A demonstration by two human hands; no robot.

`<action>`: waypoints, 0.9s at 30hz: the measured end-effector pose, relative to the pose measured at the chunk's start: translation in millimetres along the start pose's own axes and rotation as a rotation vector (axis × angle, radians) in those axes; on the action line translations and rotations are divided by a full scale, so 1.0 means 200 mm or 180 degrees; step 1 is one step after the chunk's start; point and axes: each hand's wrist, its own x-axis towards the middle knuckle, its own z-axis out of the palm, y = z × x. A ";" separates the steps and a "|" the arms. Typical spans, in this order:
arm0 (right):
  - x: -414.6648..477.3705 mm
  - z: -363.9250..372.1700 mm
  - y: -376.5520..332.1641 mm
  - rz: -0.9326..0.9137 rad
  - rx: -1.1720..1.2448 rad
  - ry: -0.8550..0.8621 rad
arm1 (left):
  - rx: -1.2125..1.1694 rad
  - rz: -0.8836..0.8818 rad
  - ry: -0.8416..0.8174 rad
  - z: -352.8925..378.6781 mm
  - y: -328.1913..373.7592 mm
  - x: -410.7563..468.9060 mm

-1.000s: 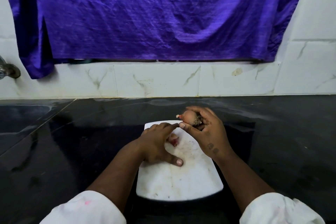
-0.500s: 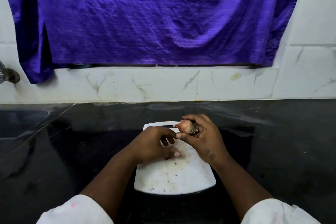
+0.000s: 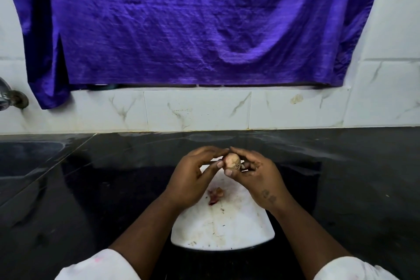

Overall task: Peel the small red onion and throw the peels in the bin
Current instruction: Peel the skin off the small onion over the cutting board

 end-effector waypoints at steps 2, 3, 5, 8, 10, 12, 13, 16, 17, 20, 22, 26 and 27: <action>0.00 0.00 0.00 -0.0001 -0.0044 -0.0018 | -0.0094 -0.0003 -0.0013 0.01 0.00 0.00; -0.01 0.00 0.00 -0.0001 -0.0046 -0.0043 | -0.0133 0.0000 0.0026 0.01 0.00 0.00; -0.01 0.00 -0.01 -0.0007 -0.0015 -0.0127 | -0.0246 -0.0018 0.0142 0.02 0.00 0.01; -0.01 -0.01 -0.02 0.0006 -0.0045 -0.0188 | -0.0430 -0.0068 0.0261 0.02 0.00 0.01; -0.02 -0.01 -0.03 -0.0019 -0.0156 -0.0128 | -0.0459 -0.0074 0.0329 0.02 0.00 0.02; -0.02 -0.01 -0.04 -0.0084 -0.0297 -0.0040 | -0.0432 -0.0126 0.0351 0.03 0.00 0.02; -0.02 -0.01 -0.04 -0.0109 -0.0323 -0.0001 | -0.0416 -0.0174 0.0344 0.03 0.00 0.02; -0.01 0.00 -0.02 -0.0127 -0.0150 0.0017 | -0.0469 -0.0285 0.0273 0.04 0.01 0.01; -0.01 0.01 -0.03 -0.0123 -0.0086 0.0026 | -0.0496 -0.0298 0.0221 0.04 0.02 0.01; -0.01 0.00 -0.03 -0.0163 0.0021 0.0014 | -0.0532 -0.0348 0.0100 0.05 0.03 0.01; -0.01 0.00 -0.04 -0.0203 0.0055 -0.0043 | -0.0523 -0.0379 0.0107 0.06 0.03 0.00; -0.01 0.00 -0.03 -0.0206 0.0153 -0.0063 | -0.0415 -0.0294 0.0213 0.06 0.04 0.01; -0.01 0.00 -0.03 -0.0199 0.0186 -0.0092 | -0.0401 -0.0258 0.0248 0.06 0.04 0.01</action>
